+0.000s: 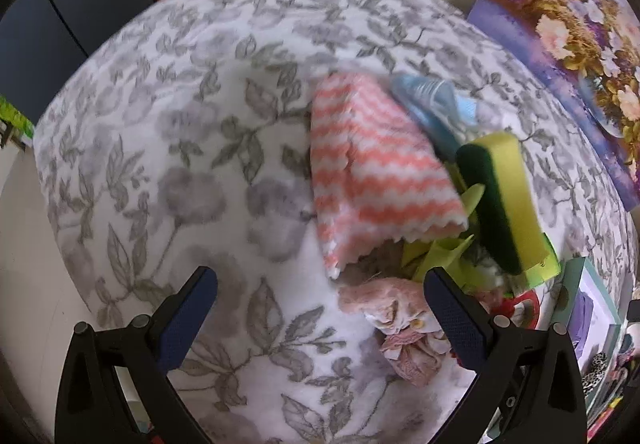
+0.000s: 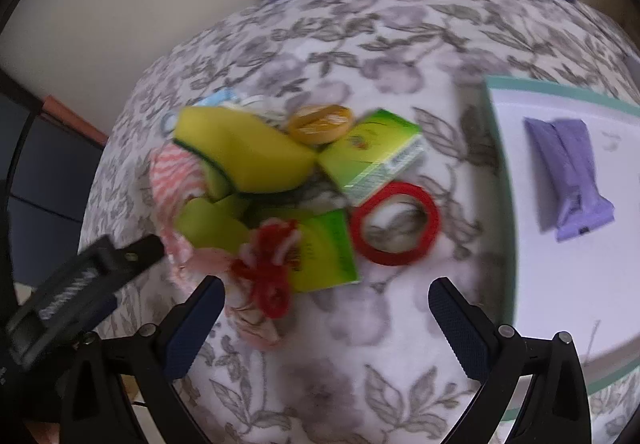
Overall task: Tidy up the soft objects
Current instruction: 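Move both open tools back over the pile of soft items, then grasp the red pipe-cleaner toy with the right tool while the left tool grasps pink lace fabric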
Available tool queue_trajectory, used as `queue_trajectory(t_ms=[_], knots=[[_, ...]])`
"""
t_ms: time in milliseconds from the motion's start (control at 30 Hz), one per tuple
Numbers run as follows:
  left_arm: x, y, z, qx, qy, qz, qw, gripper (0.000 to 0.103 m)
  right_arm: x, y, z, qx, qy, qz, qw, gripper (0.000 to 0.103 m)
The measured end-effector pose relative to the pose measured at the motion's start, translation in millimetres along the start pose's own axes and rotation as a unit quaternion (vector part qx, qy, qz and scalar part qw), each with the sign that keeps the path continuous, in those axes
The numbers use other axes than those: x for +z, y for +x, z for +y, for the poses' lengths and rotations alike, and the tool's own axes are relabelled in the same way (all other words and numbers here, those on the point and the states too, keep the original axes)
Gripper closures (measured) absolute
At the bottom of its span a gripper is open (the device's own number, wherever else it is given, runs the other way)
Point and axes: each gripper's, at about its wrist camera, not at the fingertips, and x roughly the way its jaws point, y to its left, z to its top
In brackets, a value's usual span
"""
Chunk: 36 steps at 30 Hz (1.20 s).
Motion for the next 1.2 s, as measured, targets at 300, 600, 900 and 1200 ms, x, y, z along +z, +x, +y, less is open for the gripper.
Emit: queue_trajectory(t_ms=[300, 600, 900, 1200], knots=[[-0.7, 7.7, 24.9, -0.004, -0.033, 0.009, 0.9994, 0.0, 1.9, 7.2, 24.4, -0.01, -0.046, -0.019, 0.999, 0.016], [-0.2, 4.6, 25.2, -0.008, -0.031, 0.006, 0.9995, 0.0, 2.1, 13.4, 31.4, -0.008, -0.054, -0.023, 0.998, 0.045], [0.1, 8.5, 21.1, -0.019, -0.023, 0.019, 0.9994, 0.0, 0.9, 19.7, 29.9, 0.0, -0.054, -0.013, 0.998, 0.068], [-3.1, 13.6, 9.6, -0.05, -0.019, 0.039, 0.9978, 0.0, 0.3, 17.9, 21.4, 0.013, -0.043, -0.006, 0.999, 0.07]])
